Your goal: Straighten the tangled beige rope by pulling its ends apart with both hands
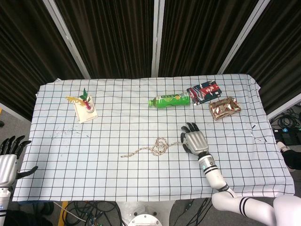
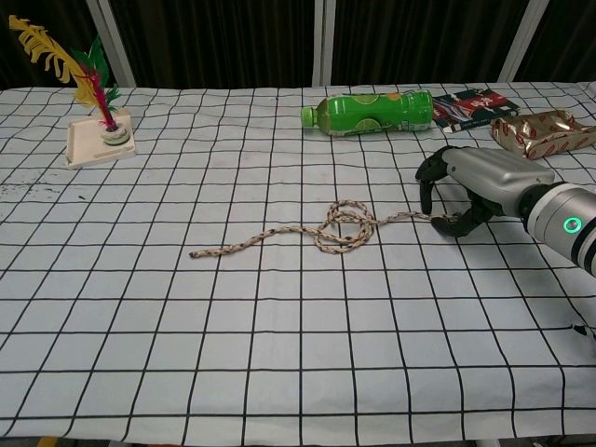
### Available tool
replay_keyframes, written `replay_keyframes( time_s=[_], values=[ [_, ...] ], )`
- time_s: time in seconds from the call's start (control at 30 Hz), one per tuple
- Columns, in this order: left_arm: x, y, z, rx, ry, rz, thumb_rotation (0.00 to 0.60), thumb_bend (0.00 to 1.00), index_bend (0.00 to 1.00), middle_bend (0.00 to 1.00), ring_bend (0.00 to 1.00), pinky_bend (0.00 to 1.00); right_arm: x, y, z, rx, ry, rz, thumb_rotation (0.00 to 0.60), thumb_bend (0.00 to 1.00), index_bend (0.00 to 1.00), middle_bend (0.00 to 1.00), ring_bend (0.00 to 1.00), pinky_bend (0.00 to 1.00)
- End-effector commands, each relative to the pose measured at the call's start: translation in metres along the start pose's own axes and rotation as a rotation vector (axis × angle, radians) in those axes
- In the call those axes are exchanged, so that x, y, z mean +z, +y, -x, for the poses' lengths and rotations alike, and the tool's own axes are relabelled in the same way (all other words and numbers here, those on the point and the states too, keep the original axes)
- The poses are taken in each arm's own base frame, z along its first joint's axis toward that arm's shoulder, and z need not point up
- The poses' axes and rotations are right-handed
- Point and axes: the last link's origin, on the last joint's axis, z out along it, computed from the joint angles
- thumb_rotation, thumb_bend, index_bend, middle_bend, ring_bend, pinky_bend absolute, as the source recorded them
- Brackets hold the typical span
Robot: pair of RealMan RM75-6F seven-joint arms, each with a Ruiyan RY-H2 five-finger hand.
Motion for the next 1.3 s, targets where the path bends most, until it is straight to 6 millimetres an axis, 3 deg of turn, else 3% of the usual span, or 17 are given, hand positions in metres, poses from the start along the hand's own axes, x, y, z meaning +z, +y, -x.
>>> replay_keyframes(
  time_s=[0.03, 0.43, 0.67, 0.93, 1.1, 1.3],
  values=[
    [0.0, 0.0, 0.0, -0.001, -0.001, 0.0, 0.6, 0.05, 0.22, 0.1, 0.0, 0.0, 0.0, 0.0, 0.0, -0.003, 0.0, 0.002, 0.6, 0.35, 0.53, 0.18, 0.0, 0.0],
    [0.006, 0.001, -0.001, 0.016, -0.001, 0.024, 0.6, 0.05, 0.22, 0.1, 0.0, 0.0, 0.002, 0.002, 0.003, -0.005, -0.005, 0.017, 0.6, 0.41, 0.6, 0.2, 0.0, 0.0],
    [0.029, 0.023, -0.01, 0.007, -0.003, 0.153, 0.6, 0.05, 0.22, 0.1, 0.0, 0.0, 0.0, 0.001, -0.009, 0.008, 0.035, 0.016, 0.6, 0.47, 0.63, 0.21, 0.0, 0.0],
    [0.075, 0.089, -0.011, -0.11, -0.109, 0.388, 0.6, 0.06, 0.29, 0.1, 0.0, 0.0, 0.0, -0.016, -0.04, 0.028, 0.084, 0.003, 0.6, 0.47, 0.63, 0.21, 0.0, 0.0],
    [0.091, 0.141, 0.011, -0.179, -0.246, 0.489, 0.6, 0.08, 0.34, 0.1, 0.0, 0.0, 0.002, -0.025, -0.051, 0.044, 0.097, 0.006, 0.6, 0.48, 0.63, 0.21, 0.0, 0.0],
    [0.098, 0.189, 0.043, -0.17, -0.322, 0.532, 0.6, 0.1, 0.4, 0.14, 0.0, 0.0, 0.0, -0.03, -0.053, 0.04, 0.094, 0.009, 0.6, 0.48, 0.64, 0.21, 0.0, 0.0]
  ],
)
